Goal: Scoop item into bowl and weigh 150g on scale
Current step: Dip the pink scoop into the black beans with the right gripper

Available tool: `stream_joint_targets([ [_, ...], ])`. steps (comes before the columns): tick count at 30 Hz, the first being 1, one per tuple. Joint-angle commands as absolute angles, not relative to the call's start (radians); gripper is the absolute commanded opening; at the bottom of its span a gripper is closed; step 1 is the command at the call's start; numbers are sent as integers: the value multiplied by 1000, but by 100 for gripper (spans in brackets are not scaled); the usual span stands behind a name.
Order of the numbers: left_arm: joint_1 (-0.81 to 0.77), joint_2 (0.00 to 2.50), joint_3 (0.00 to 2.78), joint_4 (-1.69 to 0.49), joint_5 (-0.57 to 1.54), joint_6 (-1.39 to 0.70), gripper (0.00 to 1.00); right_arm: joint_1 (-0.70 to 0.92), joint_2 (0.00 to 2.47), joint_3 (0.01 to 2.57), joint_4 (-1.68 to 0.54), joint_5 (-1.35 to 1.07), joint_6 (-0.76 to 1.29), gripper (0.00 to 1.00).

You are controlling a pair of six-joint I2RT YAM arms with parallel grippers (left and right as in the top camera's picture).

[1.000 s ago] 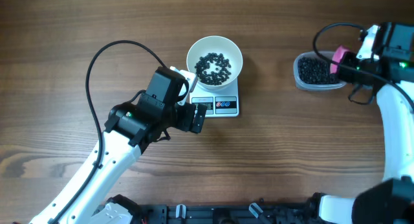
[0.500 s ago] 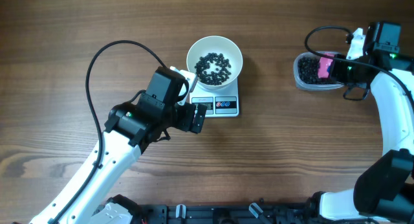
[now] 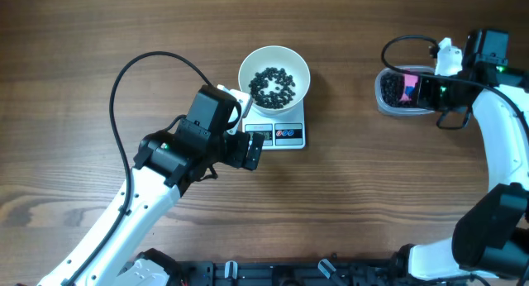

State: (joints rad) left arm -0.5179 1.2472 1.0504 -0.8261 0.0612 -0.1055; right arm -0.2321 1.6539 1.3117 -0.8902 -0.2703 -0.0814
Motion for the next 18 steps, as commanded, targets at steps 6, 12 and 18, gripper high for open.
stream_joint_targets([
  [6, -514, 1240, 1070, -826, 70, -82, 100, -229, 1678, 1314, -939, -389, -68, 4],
  [12, -514, 1240, 1070, -826, 70, -82, 100, -242, 1678, 1314, -941, -405, -14, 4],
  [18, -514, 1240, 1070, -826, 70, -82, 100, -311, 1678, 1314, -929, -490, 7, 4],
])
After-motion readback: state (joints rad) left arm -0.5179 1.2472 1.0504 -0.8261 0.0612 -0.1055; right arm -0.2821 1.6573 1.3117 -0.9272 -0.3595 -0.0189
